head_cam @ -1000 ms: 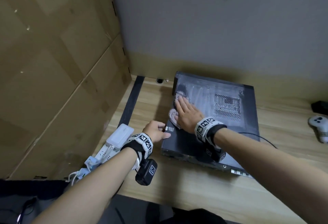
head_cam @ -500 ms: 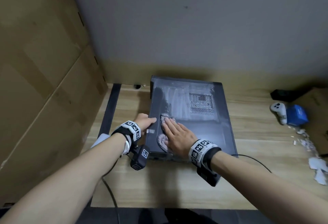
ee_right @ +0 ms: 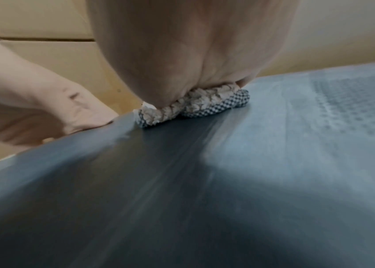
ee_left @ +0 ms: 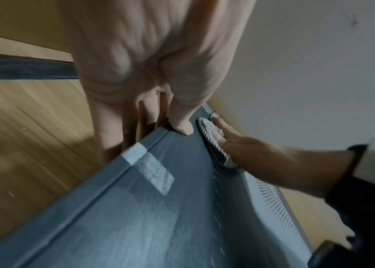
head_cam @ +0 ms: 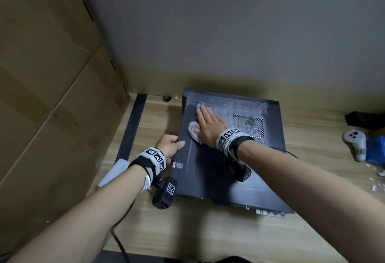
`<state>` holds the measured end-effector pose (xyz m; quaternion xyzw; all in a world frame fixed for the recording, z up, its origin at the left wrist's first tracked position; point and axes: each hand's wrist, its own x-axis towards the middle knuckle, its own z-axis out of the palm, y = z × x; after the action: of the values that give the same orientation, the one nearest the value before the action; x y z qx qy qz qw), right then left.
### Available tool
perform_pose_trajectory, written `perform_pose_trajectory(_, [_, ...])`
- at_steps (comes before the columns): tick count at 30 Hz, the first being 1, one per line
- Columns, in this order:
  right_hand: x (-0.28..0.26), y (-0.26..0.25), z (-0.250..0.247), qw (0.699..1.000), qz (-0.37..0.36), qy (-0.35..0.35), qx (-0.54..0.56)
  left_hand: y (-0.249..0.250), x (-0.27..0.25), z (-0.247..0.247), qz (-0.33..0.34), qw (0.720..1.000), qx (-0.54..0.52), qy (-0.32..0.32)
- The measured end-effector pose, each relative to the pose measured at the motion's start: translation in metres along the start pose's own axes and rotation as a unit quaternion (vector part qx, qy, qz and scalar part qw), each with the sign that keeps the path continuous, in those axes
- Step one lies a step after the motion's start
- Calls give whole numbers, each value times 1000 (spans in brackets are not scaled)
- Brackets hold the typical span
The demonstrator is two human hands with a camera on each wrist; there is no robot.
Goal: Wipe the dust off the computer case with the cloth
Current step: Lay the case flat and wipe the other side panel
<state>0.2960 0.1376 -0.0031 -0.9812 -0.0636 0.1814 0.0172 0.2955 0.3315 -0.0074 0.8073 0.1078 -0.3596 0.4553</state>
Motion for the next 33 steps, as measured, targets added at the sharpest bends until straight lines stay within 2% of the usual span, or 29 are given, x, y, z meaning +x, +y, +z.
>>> perform_pose_trajectory(6, [11,1,-6,1000,21,3,-14,-4,0,3,-9,998,-65,16])
perform_pose_trajectory(12, [-53,-20,21,999,-26,12,-15,-14,6,0,24,997,-74,15])
perform_pose_trajectory(16, [-98,-37,40,997,-69,33,-27,-7,-2,-7,2,997,-74,-8])
perform_pose_trajectory(19, [-106,-40,42,996,-78,31,-23,-6,0,-9,3,998,-69,-13])
perform_pose_trajectory(22, [-93,-37,37,996,-78,21,-23,5,-11,-13,-8,998,-65,-21])
perform_pose_trajectory(26, [-50,-35,18,999,-51,10,-2,14,-6,-24,-44,995,-68,-52])
perform_pose_trajectory(33, [43,-17,-19,1000,-9,2,16,36,16,-35,-51,993,-102,-31])
